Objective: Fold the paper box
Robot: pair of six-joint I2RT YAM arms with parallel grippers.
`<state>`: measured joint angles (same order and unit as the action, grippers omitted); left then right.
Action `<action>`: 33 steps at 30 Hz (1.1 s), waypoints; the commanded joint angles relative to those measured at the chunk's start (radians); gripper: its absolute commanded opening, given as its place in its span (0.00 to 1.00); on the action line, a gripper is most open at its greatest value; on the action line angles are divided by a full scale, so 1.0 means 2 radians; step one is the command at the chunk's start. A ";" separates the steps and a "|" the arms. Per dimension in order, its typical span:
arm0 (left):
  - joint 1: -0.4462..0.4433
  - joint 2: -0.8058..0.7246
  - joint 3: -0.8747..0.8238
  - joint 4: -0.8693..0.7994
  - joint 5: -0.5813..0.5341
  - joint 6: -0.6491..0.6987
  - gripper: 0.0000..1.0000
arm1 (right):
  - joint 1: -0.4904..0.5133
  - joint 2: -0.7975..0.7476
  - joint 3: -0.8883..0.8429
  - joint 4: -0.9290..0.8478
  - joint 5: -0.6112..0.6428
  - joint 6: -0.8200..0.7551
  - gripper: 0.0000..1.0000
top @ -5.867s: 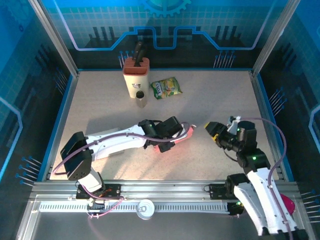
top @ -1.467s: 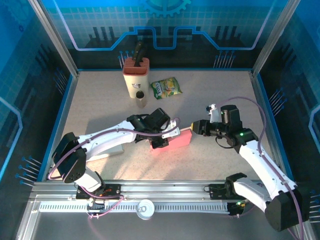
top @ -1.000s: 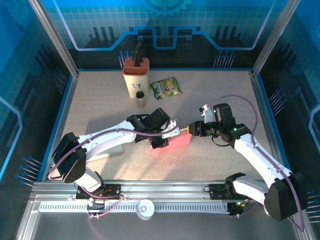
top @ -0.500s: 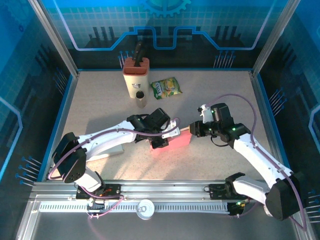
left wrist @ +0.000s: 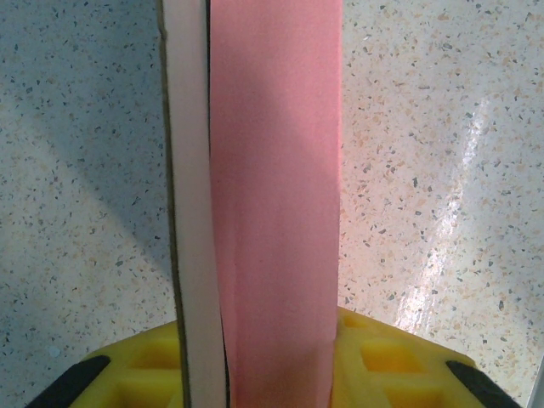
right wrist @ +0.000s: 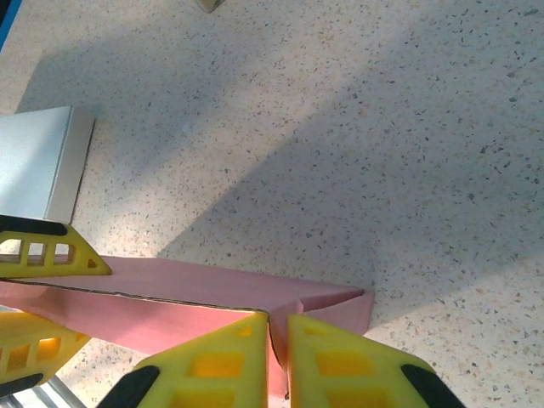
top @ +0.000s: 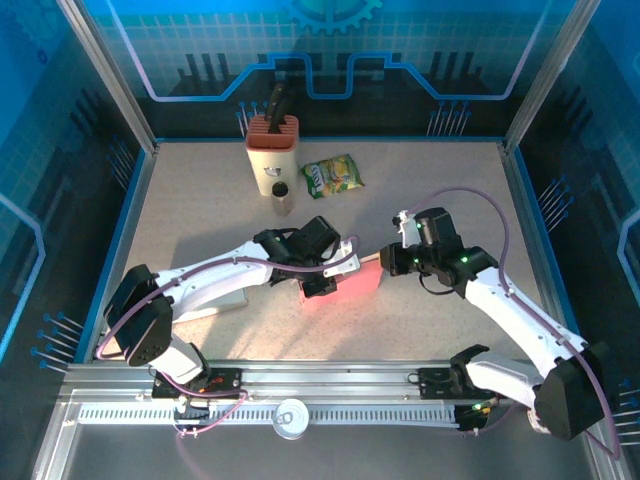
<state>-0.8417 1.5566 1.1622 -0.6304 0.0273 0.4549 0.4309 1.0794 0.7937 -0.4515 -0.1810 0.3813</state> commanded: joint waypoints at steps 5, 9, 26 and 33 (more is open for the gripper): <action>-0.002 0.002 -0.002 -0.011 0.005 0.011 0.29 | 0.021 0.000 0.014 -0.016 0.055 -0.007 0.05; -0.002 0.001 -0.002 -0.009 0.001 0.008 0.29 | 0.035 -0.001 0.013 -0.021 0.084 -0.001 0.01; 0.000 0.002 -0.004 0.005 -0.023 0.000 0.30 | 0.106 -0.048 -0.047 0.014 0.190 0.041 0.00; 0.000 -0.007 -0.011 0.019 -0.028 -0.012 0.43 | 0.122 -0.041 -0.051 0.022 0.215 0.043 0.00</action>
<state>-0.8425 1.5566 1.1610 -0.6132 -0.0143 0.4438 0.6529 0.9894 0.7155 -0.3935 0.2024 0.4534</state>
